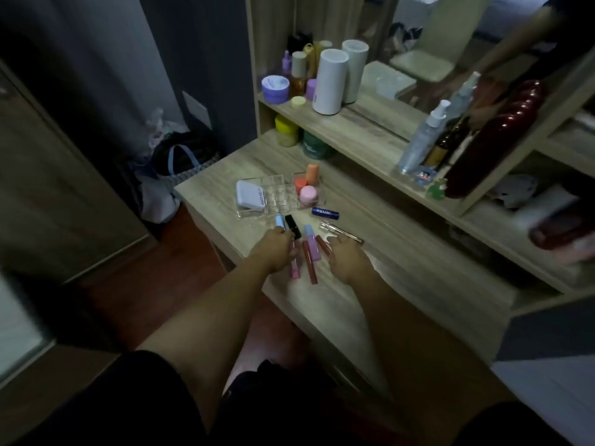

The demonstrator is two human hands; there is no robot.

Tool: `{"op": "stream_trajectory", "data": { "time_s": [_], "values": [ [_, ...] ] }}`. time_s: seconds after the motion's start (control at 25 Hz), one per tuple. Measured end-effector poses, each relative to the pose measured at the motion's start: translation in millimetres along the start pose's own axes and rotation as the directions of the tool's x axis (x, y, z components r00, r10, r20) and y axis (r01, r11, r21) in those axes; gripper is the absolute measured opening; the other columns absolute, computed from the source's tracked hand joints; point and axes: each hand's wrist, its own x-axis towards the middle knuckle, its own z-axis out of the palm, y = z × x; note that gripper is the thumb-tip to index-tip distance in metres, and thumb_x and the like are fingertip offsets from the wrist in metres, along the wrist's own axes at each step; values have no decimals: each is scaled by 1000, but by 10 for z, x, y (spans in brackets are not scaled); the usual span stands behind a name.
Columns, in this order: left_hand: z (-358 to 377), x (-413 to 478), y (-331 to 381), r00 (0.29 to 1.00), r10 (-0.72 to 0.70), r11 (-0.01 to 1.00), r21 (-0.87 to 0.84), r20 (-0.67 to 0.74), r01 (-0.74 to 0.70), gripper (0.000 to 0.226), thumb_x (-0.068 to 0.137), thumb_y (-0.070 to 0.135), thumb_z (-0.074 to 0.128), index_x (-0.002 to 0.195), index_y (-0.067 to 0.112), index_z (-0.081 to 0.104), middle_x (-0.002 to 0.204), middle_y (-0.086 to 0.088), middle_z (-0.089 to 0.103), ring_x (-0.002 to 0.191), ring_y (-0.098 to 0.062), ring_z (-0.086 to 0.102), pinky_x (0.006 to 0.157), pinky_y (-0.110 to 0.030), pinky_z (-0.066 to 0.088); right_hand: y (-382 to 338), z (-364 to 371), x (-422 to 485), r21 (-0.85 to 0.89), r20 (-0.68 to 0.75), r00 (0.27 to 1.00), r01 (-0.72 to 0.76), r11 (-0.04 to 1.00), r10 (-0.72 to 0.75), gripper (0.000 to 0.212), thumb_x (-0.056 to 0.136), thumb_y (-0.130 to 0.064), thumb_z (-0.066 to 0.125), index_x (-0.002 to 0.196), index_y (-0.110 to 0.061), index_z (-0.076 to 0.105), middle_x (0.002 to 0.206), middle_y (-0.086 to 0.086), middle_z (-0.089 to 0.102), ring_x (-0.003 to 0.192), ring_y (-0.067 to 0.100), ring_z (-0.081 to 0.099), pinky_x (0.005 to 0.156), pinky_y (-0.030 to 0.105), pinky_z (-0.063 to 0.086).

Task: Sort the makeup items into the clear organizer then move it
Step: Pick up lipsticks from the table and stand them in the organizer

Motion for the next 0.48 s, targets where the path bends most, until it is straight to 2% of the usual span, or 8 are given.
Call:
{"op": "stream_trajectory", "data": {
  "time_s": [0.08,0.16,0.4,0.48],
  "values": [
    [52,111,-29,999,2,1000,-25,-45,-3,39,87,30,59,120,10,57,117,-19,55,111,-35,51,88,-44,47,42,37,131,7,-21,999,-27,1000,27,36,93,-8,46,129,-7,49,133,15,51,122,28,49,103,35,40],
    [127,145,-22,999,13,1000,25,-51,-12,41,84,36,62,119,15,57,116,-13,54,111,-31,50,86,-43,45,89,116,167,11,-31,999,-38,999,38,33,93,-11,47,126,-7,52,129,13,55,119,26,51,102,34,41],
    [222,318,3,998,46,979,199,-41,-37,41,81,45,62,110,16,59,112,-8,56,105,-27,52,88,-41,42,183,271,264,88,-20,997,-67,994,69,30,92,-14,51,121,-6,56,121,13,58,112,24,54,99,33,45],
    [248,336,22,998,40,981,192,-47,-30,43,81,46,62,112,16,60,110,-8,57,104,-25,52,88,-41,41,207,297,284,101,-29,997,-61,993,64,29,92,-13,52,120,-6,57,120,13,59,111,23,55,98,33,45]
  ]
}}
